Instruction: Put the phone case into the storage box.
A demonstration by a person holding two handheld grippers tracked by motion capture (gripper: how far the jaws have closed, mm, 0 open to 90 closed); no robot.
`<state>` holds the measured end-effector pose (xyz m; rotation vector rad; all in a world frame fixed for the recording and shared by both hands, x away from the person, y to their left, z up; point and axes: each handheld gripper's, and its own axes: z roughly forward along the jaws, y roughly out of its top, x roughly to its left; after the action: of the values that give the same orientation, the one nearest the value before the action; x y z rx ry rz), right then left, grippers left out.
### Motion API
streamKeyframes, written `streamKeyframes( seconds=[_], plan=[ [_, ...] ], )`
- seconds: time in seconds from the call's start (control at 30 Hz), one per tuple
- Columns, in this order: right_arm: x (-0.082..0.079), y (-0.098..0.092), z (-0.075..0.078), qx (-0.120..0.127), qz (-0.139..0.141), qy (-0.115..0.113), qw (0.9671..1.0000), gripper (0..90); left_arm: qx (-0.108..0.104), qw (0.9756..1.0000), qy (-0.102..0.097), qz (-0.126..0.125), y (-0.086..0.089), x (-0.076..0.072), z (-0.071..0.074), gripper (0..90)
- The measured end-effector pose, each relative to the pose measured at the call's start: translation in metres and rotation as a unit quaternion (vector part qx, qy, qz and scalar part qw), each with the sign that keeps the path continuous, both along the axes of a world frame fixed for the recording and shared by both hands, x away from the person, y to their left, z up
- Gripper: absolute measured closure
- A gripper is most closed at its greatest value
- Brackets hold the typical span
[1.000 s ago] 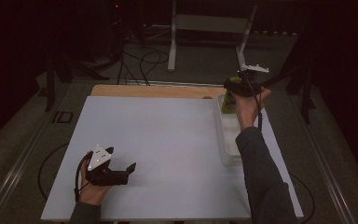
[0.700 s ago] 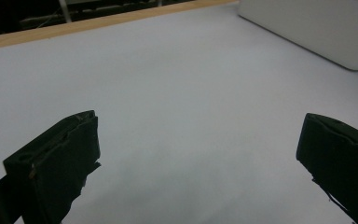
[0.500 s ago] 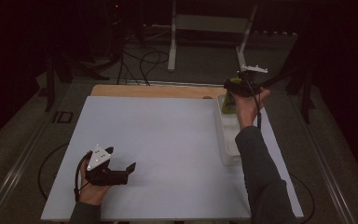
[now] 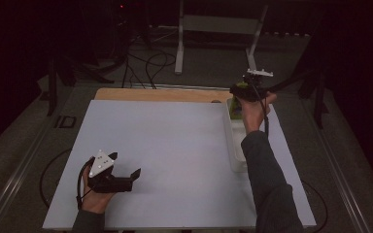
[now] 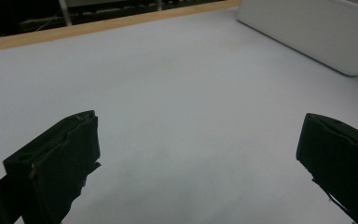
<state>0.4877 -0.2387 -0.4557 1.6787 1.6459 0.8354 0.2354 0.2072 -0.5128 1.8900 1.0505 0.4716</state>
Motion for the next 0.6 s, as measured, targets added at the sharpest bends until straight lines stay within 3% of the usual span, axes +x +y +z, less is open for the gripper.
streamKeyframes(
  seconds=[0.6],
  plan=[
    [0.004, 0.004, -0.012, 0.000, -0.004, 0.021, 0.9998, 15.6, -0.003, 1.0000, -0.003, 0.002, 0.001, -0.001, 0.002, 0.0]
  ],
)
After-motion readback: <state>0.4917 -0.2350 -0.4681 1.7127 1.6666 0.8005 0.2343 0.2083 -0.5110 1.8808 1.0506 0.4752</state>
